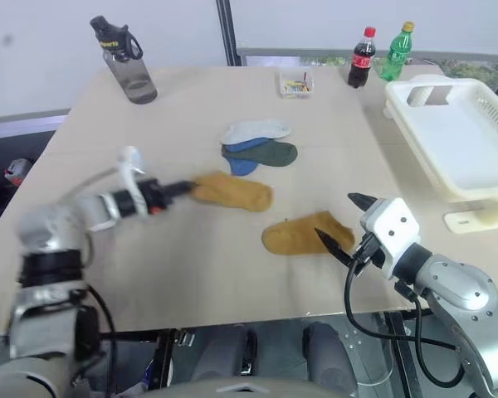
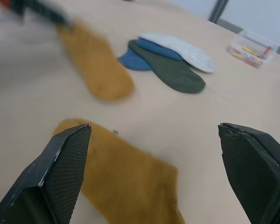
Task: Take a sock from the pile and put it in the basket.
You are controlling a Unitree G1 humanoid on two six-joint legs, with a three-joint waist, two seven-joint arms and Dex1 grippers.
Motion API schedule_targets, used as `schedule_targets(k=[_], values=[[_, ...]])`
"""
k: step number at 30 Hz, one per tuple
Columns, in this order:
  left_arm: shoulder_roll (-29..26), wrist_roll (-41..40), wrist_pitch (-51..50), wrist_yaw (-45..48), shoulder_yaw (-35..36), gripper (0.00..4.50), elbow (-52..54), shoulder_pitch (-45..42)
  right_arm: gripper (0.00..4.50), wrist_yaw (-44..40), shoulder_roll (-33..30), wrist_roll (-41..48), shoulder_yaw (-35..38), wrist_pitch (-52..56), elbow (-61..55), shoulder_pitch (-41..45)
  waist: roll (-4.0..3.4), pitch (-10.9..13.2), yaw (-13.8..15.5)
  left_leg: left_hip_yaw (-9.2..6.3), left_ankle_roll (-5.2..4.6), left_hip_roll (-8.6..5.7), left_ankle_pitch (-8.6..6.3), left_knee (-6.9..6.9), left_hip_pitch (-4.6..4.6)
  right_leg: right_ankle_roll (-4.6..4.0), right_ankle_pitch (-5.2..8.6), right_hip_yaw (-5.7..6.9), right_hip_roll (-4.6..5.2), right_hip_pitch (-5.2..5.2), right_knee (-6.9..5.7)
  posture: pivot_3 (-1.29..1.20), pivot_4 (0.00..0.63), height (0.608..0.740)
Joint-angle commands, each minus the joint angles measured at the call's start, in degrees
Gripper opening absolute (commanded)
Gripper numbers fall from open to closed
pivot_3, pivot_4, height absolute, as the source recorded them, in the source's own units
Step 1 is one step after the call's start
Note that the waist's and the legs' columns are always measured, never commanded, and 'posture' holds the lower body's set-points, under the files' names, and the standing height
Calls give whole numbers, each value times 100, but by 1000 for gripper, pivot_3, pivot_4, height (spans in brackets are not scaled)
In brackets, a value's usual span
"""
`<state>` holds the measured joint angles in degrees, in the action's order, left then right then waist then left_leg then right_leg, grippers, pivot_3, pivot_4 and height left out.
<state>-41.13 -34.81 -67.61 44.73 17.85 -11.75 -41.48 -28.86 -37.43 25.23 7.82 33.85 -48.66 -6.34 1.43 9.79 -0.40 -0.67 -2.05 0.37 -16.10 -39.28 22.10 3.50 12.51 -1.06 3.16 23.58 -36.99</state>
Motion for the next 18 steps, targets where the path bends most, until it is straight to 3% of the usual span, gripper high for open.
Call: schedule_targets(k=[1, 5, 7, 10, 13, 15, 18], values=[[-199, -629, -881, 300, -199, 34, 477, -759, 4500, -31, 76, -40, -68, -225, 1, 150, 0, 0, 47, 0, 0, -3, 0, 0, 3, 2, -1, 0, 8, -1, 9, 0, 150, 740], [16, -535, -1431, -29, -1319, 34, 1163, -922, 4500, 7, 140, -109, -188, -257, 77, 273, -4, -1, 84, 9, -3, -21, -2, 1, 9, 7, 2, -6, 39, -2, 17, 0, 150, 740], [662, -76, -1084, -599, -2330, 34, 1658, -498, 4500, 61, 172, -166, -176, -277, 69, 207, -9, -4, 104, 12, -4, -22, -2, 4, 9, 11, 4, -11, 41, -1, 16, 0, 150, 740], [1588, 384, -675, -1256, -2800, 34, 1522, -190, 4500, 147, 210, -241, -164, -245, -9, 103, 2, 2, 120, 6, -2, -23, -1, 5, 25, 10, 4, -7, 42, 9, 15, 0, 150, 740], [2847, 863, 228, -1883, -3010, 34, 623, 24, 4500, 295, 257, -262, -151, -84, -227, -80, 1, 1, 131, -3, 17, -27, 11, -9, 68, 9, 2, 1, 39, 48, 6, 0, 150, 740], [3224, 1007, 649, -1910, -3025, 1006, 310, 75, 4500, 459, 312, -210, -176, 151, -356, -129, -5, -3, 132, -3, 4, -32, 3, -10, 58, 8, 2, 4, 41, 39, 7, 0, 150, 740], [3161, 979, 920, -1644, -2927, 2431, 527, 108, 4500, 728, 481, -38, -195, 612, -415, -20, -9, -5, 90, 1, -4, -30, -1, -9, 50, 7, 1, 0, 36, 36, 7, 0, 150, 740]])
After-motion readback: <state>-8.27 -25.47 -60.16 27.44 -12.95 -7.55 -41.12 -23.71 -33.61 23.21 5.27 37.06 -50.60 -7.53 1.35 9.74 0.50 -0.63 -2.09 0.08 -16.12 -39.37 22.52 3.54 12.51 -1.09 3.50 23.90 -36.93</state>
